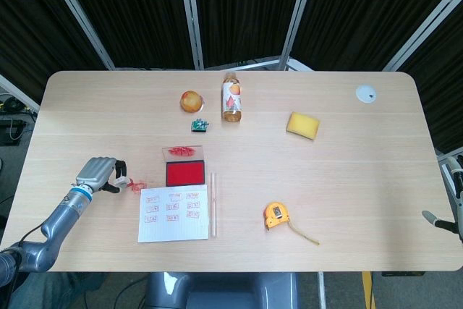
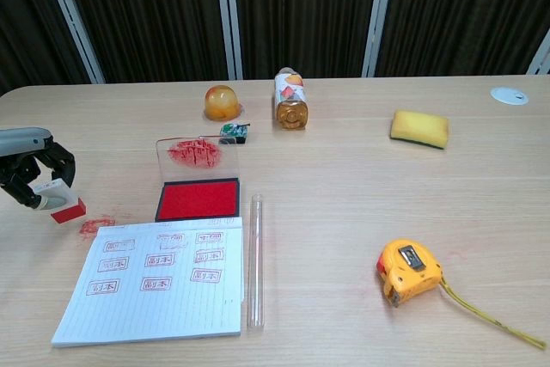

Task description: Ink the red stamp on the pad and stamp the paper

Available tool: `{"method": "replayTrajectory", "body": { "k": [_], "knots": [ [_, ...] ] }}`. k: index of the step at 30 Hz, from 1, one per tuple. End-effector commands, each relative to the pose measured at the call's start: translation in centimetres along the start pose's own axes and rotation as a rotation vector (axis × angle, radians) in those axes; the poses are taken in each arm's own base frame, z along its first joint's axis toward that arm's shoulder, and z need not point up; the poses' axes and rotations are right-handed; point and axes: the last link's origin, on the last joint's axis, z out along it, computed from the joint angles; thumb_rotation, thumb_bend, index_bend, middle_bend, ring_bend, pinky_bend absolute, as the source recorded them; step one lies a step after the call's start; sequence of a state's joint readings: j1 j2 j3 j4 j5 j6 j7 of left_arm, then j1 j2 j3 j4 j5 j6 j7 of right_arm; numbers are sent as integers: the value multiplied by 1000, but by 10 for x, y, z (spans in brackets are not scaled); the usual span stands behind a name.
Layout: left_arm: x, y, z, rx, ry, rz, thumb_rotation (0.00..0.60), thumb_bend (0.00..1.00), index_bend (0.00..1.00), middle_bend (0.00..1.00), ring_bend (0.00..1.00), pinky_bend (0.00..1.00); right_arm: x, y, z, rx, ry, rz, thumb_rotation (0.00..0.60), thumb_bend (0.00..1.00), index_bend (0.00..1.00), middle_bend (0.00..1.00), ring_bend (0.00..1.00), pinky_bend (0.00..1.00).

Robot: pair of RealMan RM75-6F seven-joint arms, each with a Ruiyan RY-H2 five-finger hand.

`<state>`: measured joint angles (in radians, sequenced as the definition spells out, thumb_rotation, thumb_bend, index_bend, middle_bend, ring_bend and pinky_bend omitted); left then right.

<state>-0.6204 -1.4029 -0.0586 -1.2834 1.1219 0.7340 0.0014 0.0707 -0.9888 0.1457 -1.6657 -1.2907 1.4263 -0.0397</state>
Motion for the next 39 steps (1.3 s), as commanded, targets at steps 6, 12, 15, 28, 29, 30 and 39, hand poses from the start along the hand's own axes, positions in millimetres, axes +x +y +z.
{"method": "replayTrajectory", "body": {
  "k": [6,12,15,28,29,30,39],
  "knots": [
    [-5,-1,1,2,-7,28,600,398,550,552,839,852,0,0,0,0,-3,-2,600,0,0,0,0,0],
    [-10,-2,2,6,-17,43,600,399,545,547,840,852,-1,0,0,-1,-3,-3,600,0,0,0,0,0],
    [-12,-2,2,8,-19,49,600,399,543,546,839,852,-1,1,0,-2,-4,-5,600,0,0,0,0,0],
    [-15,0,2,12,-29,64,600,273,510,519,832,846,-1,1,1,-3,-11,-12,600,0,0,0,0,0],
    [-15,0,2,13,-29,66,600,260,508,516,831,845,-1,1,1,-3,-11,-13,600,0,0,0,0,0],
    [-15,0,1,13,-30,66,600,254,505,514,830,844,-1,1,1,-2,-11,-14,600,0,0,0,0,0],
    [-14,0,0,16,-31,75,600,193,476,489,826,841,-1,1,0,-1,-10,-13,600,0,0,0,0,0]
  ]
}}
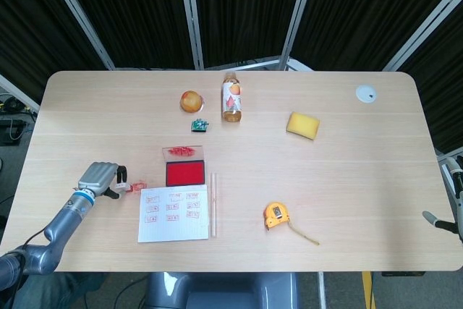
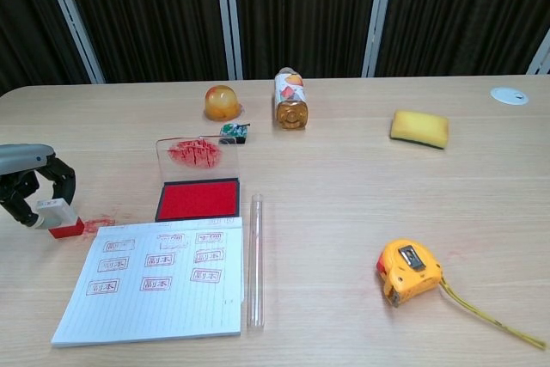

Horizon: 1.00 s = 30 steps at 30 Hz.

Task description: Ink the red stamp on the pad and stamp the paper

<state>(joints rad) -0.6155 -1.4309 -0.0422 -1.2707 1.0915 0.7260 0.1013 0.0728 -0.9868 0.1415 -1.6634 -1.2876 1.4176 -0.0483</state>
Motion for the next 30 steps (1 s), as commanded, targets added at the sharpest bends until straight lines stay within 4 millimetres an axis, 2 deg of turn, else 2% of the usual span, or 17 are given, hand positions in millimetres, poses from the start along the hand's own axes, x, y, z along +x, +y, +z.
{"method": "replayTrajectory", "body": {
  "k": [1,7,11,13,16,18,21,23,24,26,28,30],
  "knots": [
    [0,0,-1,1,1,2,600,186,473,484,826,841,0,0,0,1,0,1,600,0,0,0,0,0],
    [5,-1,-5,-1,13,3,600,164,452,458,820,836,1,-1,-1,3,1,3,600,0,0,0,0,0],
    [15,-2,-17,-7,50,-17,600,164,448,449,818,832,1,-2,-2,9,0,8,600,0,0,0,0,0],
    [24,-4,-28,-16,88,-28,600,163,445,444,817,831,2,-3,-3,15,1,12,600,0,0,0,0,0],
    [47,-5,-59,-44,215,-36,600,131,435,433,806,824,5,-8,-8,40,8,28,600,0,0,0,0,0],
    [55,-4,-80,-61,282,-39,600,82,416,399,772,800,8,-10,-10,52,12,37,600,0,0,0,0,0],
    [61,0,-106,-79,364,-55,600,13,361,263,596,658,12,-13,-13,72,24,52,600,0,0,0,0,0],
    [63,1,-123,-83,411,-42,600,0,323,136,378,433,14,-14,-15,87,28,61,600,0,0,0,0,0],
    [64,2,-131,-83,427,-38,600,0,301,94,300,341,14,-16,-16,94,30,65,600,0,0,0,0,0],
    [64,3,-144,-75,449,-28,600,0,183,12,90,90,16,-17,-17,105,34,70,600,0,0,0,0,0],
    [62,2,-157,-51,465,-9,600,0,61,0,8,8,17,-18,-18,116,40,74,600,0,0,0,0,0],
    [61,2,-168,-32,484,4,600,0,2,0,0,0,19,-19,-19,125,44,79,600,0,0,0,0,0]
  ]
}}
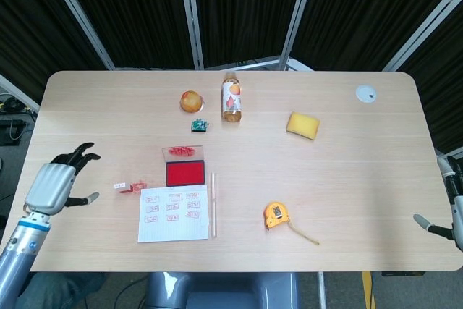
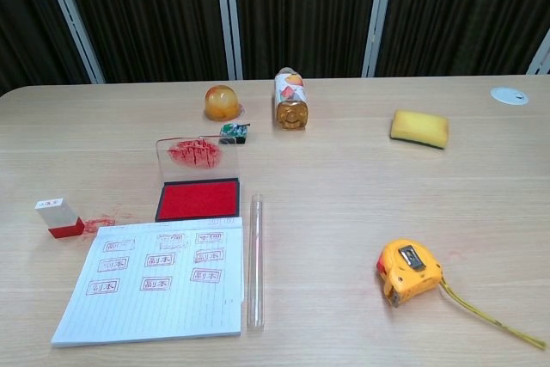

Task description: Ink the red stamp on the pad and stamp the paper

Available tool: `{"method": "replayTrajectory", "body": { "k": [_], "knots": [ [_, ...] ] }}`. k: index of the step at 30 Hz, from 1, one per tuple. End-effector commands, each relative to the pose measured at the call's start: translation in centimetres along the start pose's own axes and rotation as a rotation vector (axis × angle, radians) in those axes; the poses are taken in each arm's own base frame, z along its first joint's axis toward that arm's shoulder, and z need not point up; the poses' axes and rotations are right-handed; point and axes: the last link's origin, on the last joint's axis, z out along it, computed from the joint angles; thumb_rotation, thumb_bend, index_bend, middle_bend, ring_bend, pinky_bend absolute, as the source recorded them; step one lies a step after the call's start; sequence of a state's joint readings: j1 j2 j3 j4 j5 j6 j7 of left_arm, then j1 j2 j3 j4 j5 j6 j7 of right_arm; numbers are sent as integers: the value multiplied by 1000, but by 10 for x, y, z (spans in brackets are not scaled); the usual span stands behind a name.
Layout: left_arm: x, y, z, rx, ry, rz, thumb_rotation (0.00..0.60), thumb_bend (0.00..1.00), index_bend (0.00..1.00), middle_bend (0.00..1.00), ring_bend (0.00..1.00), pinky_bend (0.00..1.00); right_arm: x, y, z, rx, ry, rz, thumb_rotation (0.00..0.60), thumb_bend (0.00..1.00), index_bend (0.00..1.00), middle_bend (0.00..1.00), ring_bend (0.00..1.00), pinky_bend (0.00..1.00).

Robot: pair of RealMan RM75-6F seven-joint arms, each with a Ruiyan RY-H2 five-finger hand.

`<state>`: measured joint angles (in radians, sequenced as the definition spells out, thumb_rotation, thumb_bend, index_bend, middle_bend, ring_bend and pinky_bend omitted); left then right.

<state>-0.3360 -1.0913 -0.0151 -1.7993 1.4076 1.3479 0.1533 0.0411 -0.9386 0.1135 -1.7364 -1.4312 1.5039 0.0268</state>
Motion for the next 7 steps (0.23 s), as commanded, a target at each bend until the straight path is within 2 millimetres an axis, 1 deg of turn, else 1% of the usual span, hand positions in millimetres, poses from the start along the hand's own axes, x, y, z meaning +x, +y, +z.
{"method": "replayTrajectory", "body": {
  "k": [1,2,3,7],
  "knots": [
    [9,1,-25,26,29,48,600,0,0,0,0,0,2,-2,-1,12,5,6,600,0,0,0,0,0],
    [9,0,-33,35,30,56,600,0,0,0,0,0,2,-3,-2,20,7,7,600,0,0,0,0,0],
    [9,0,-36,37,31,60,600,0,0,0,0,0,2,-3,-2,23,8,8,600,0,0,0,0,0],
    [7,-1,-41,39,27,78,600,0,0,0,0,0,4,-4,-4,31,11,13,600,0,0,0,0,0]
  ]
}}
